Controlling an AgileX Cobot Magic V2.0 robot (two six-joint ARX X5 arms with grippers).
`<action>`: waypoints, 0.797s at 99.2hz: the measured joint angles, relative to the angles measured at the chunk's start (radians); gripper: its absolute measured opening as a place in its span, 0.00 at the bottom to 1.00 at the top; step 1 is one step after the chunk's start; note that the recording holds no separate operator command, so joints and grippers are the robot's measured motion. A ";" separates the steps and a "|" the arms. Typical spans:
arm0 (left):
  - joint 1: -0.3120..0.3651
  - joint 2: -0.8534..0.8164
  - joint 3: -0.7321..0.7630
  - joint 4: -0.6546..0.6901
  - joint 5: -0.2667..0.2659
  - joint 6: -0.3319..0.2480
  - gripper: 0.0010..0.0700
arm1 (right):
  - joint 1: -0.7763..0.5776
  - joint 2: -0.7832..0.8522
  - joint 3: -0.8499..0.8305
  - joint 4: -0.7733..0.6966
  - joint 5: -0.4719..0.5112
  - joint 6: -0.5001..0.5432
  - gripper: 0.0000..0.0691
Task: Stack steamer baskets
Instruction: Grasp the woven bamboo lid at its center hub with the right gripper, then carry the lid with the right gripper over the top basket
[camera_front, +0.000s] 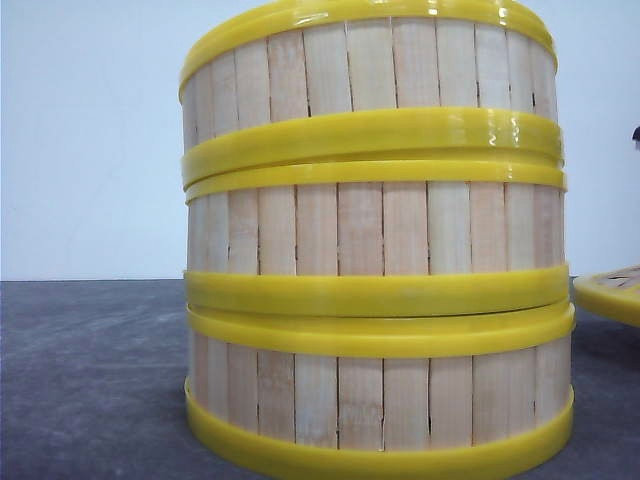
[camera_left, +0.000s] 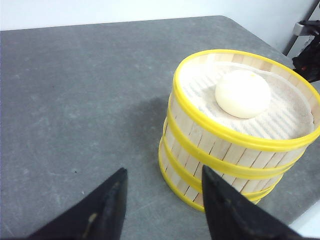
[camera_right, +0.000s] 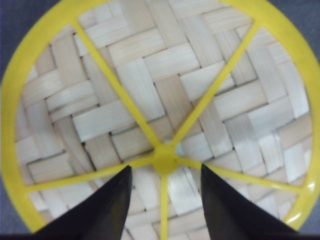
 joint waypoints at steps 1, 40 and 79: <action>0.000 0.000 0.000 0.000 0.000 0.000 0.38 | 0.000 0.002 0.000 0.002 0.000 0.000 0.37; 0.000 0.000 0.000 0.001 -0.017 0.000 0.38 | 0.000 0.007 0.000 0.036 -0.024 0.000 0.22; 0.000 0.000 0.000 0.006 -0.019 0.000 0.38 | -0.003 0.007 0.000 0.039 -0.021 0.000 0.08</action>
